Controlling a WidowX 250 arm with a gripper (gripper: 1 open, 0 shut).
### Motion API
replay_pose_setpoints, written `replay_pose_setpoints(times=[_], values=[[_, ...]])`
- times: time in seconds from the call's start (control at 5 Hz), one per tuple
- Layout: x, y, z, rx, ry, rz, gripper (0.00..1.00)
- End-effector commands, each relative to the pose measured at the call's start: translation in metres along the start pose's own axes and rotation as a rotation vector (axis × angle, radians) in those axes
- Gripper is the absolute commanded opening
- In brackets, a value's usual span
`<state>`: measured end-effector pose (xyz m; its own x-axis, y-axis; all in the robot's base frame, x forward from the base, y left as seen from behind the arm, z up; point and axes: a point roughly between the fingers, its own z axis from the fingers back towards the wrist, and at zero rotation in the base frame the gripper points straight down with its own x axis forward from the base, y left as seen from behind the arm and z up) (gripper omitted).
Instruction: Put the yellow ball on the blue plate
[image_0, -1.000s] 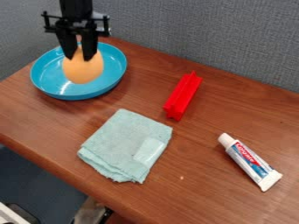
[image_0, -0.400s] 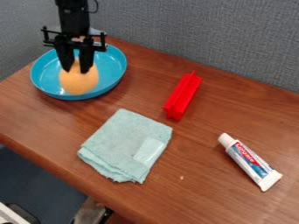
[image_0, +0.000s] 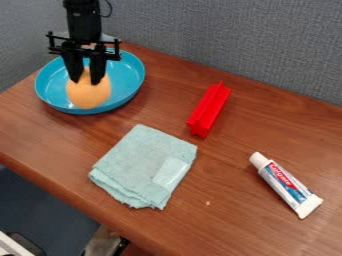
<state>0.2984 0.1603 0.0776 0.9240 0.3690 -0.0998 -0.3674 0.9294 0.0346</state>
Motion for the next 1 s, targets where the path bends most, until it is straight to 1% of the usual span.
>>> replay_pose_setpoints(times=[0.0, 0.2, 0.8], values=[[0.0002, 0.0031, 0.0092, 0.015, -0.029, 0.007, 0.0], [-0.0006, 0.0029, 0.0075, 0.02, -0.028, 0.012, 0.0], [-0.0056, 0.0019, 0.0131, 0.027, -0.043, 0.019, 0.0]])
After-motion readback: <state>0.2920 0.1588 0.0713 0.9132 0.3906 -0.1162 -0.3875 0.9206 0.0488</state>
